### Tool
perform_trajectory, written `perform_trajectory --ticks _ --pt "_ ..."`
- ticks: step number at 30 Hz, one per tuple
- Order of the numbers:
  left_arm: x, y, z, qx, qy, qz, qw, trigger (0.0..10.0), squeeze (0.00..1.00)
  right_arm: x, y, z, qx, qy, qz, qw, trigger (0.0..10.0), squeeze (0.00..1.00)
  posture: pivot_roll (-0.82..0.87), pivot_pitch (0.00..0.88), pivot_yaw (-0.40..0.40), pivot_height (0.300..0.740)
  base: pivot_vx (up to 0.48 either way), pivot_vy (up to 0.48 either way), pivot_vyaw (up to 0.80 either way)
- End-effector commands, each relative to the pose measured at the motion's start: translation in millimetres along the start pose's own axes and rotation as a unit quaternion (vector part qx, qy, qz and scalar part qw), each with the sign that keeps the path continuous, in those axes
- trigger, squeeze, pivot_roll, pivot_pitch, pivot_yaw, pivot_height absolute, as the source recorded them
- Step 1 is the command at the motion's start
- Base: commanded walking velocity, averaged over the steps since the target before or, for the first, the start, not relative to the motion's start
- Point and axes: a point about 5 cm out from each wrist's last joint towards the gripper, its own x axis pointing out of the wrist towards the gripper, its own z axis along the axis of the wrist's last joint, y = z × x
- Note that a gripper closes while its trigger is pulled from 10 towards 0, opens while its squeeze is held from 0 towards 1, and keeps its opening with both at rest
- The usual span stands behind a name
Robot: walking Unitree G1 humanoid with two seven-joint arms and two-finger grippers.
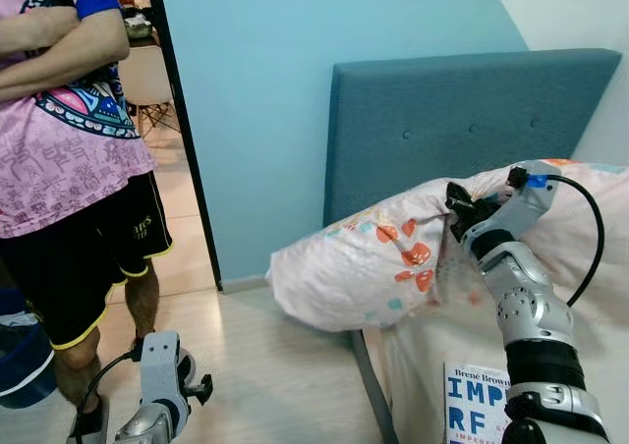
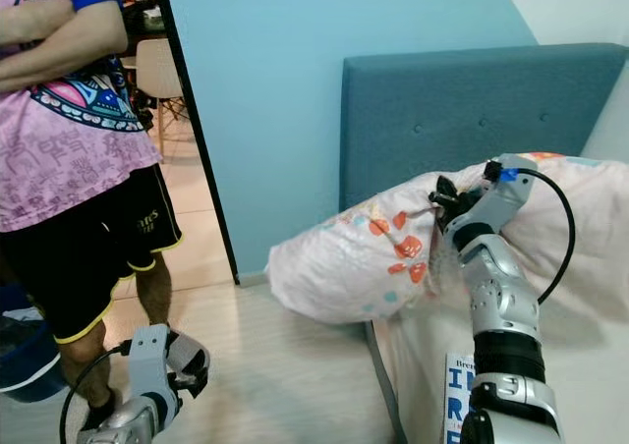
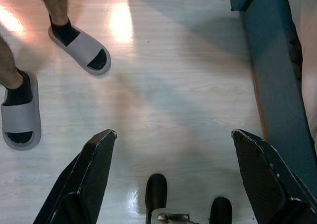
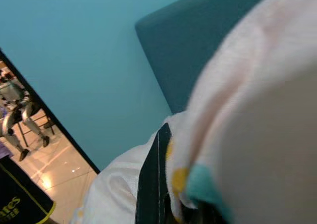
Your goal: Clean up the room
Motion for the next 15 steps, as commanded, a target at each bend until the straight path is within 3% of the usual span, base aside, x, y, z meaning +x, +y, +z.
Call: perform_trajectory --ticks 1,10,15 --pt "-3.0 -3.0 -13.7 0.003 0.021 -0.003 1.0 10.0 0.0 6.6 9.5 18.9 -0.02 -0.042 0.02 0.999 10.0 0.0 -0.03 0.0 -0.036 0.74 0.322 0.0 0.0" --pt "-6.0 -2.1 -22.4 0.003 0.032 -0.002 0.999 10.0 0.0 1.0 4.5 13.2 -0.029 -0.027 0.017 0.999 10.0 0.0 -0.03 0.0 -0.036 0.74 0.341 0.0 0.0" --pt "-6.2 -0.7 -21.5 0.007 0.03 -0.004 1.0 10.0 0.0 -2.1 0.2 11.7 -0.03 -0.024 0.011 0.999 10.0 0.0 -0.03 0.0 -0.033 0.74 0.48 0.0 0.0"
